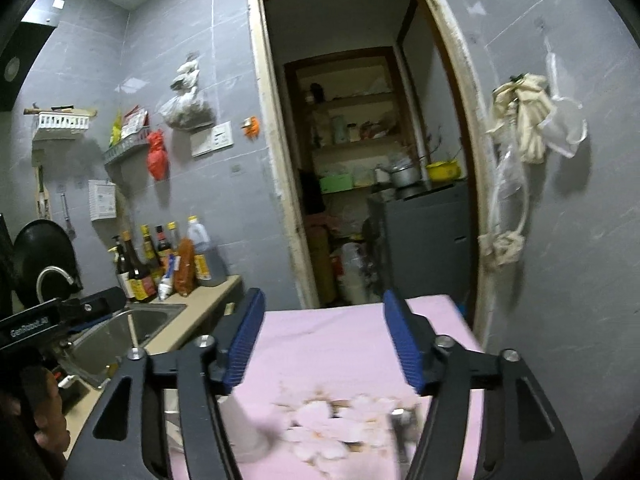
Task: Organize utensils
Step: 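Lower the chopsticks into the caddy and open both tools, then close the left tool on a chopstick while the right tool grasps another chopstick, then lift both held chopsticks and carry them up over the white caddy, then lower the chopsticks into the caddy and open both tools, then move both open tools back toward the steel spoon and fork on the cloth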
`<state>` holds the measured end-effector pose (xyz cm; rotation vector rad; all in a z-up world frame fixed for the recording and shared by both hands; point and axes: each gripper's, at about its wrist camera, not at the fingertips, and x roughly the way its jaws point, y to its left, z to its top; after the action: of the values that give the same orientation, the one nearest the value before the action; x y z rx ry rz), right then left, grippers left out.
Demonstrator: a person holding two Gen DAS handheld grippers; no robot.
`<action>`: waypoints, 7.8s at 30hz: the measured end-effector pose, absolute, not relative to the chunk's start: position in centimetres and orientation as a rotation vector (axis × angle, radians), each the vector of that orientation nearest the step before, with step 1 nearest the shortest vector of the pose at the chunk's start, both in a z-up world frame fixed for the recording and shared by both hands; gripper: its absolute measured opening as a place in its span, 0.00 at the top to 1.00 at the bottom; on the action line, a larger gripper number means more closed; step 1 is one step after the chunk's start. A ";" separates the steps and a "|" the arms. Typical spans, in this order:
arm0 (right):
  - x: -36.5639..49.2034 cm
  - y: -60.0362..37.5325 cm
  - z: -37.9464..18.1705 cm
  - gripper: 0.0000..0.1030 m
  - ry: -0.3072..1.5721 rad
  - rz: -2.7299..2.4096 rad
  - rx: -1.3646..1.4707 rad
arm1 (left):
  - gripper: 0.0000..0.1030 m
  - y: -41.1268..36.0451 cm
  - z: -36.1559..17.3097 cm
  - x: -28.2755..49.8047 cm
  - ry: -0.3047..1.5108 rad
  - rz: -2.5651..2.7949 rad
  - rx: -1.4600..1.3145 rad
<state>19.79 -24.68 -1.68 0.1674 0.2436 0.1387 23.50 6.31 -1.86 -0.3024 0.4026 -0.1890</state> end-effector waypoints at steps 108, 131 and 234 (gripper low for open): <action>26.0 -19.2 -1.3 0.96 0.236 0.586 0.341 | 0.95 5.3 0.0 26.2 0.345 -0.165 -0.390; 26.8 -10.3 -5.0 0.96 0.061 0.470 0.554 | 0.95 18.1 -3.8 26.8 0.180 0.014 -0.628; 20.1 -27.1 -2.7 0.26 0.270 0.202 0.175 | 0.02 3.4 -3.2 22.8 0.359 -0.090 -0.200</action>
<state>20.07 -27.14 -2.73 0.1748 0.2703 0.2017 22.79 3.40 -3.15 -0.1999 0.3591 -0.0897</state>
